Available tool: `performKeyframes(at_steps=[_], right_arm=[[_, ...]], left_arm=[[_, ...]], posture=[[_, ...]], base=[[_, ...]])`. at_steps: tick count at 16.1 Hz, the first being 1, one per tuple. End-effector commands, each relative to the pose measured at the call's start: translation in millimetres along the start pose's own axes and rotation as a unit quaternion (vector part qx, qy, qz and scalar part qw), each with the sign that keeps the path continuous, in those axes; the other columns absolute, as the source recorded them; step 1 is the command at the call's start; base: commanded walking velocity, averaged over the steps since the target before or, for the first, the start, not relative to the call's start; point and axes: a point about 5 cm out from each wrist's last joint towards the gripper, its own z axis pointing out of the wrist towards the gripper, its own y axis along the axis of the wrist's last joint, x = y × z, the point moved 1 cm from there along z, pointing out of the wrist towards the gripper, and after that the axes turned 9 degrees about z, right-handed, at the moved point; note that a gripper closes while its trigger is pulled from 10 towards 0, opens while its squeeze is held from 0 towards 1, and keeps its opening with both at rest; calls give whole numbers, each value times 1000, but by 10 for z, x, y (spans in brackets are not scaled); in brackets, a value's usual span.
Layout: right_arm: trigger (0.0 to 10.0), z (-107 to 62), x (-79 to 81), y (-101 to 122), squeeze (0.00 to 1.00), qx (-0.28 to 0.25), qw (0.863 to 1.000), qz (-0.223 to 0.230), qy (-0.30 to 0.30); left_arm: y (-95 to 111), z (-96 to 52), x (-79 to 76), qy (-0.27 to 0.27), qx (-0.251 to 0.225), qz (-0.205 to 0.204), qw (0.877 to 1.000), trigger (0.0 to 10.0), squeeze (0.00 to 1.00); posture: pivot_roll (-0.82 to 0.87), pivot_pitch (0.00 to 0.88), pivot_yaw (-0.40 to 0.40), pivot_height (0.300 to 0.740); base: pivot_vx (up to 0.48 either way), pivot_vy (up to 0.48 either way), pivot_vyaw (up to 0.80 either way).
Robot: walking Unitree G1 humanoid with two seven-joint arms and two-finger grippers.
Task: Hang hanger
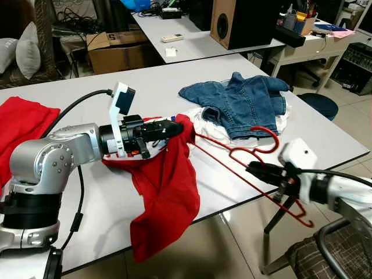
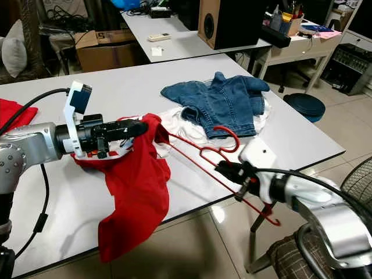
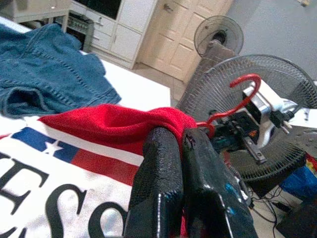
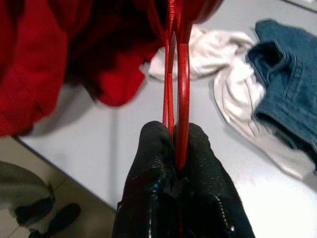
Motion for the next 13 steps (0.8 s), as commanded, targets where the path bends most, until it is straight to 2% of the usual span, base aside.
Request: performKeyframes(at_steps=[1,5,8,11,13], right_arm=[[10000,41,11,26,0,1,1000,0,6],[10000,69,15,67,0,-5,1000,-17,7],[10000,28,19,172,0,-16,999,-28,2],[10000,-66,21,271,0,-28,999,-43,-11],[10000,-62,48,264,0,-23,999,-45,-2]], left_arm=[[-21,63,-57,-11,3,3,1000,0,0],[-70,86,-61,-7,11,0,1000,0,0],[-173,39,65,47,51,22,997,0,0],[-150,-7,100,61,49,24,997,0,0],[-107,8,75,46,35,25,998,0,0]], posture=[[-1,0,-27,740],[0,0,-30,740],[0,0,-30,740],[0,0,-30,740],[-4,0,-25,740]], base=[[0,0,0],[0,0,0],[0,0,0],[0,0,0],[0,0,0]])
